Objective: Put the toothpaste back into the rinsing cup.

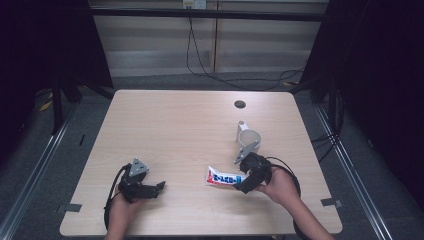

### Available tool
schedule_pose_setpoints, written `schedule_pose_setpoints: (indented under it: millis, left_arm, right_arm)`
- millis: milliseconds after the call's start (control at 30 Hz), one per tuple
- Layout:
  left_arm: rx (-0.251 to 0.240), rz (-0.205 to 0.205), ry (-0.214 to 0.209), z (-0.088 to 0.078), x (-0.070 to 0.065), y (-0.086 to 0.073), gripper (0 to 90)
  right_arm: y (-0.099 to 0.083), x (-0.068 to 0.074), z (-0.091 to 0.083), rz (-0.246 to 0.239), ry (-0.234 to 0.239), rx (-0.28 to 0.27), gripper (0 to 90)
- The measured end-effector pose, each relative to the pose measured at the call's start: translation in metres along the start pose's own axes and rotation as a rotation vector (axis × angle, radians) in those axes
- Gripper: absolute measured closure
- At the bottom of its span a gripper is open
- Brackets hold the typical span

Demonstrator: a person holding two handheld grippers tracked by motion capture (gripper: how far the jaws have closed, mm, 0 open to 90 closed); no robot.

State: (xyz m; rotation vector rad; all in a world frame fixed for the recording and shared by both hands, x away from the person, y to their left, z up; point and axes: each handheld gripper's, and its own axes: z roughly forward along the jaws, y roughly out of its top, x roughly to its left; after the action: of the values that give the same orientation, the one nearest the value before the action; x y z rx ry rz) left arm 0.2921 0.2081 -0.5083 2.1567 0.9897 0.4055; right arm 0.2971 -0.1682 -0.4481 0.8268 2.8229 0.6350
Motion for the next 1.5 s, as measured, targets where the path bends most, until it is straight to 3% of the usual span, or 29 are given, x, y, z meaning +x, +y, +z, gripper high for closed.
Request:
schedule_pose_setpoints:
  millis: [567,1267,1500]
  left_arm:
    - [0.002,0.004,0.001,0.000,0.000,0.000,14.8]
    - [0.000,0.002,0.003,0.000,0.000,0.000,14.8]
    - [0.000,0.001,0.000,0.000,0.000,0.000,14.8]
  right_arm:
    - [0.020,0.007,0.014,-0.061,0.024,0.101,24.8]
    - [0.047,0.015,0.037,-0.184,0.008,0.224,24.5]
    - [0.056,0.018,0.043,-0.179,0.018,0.236,28.8]
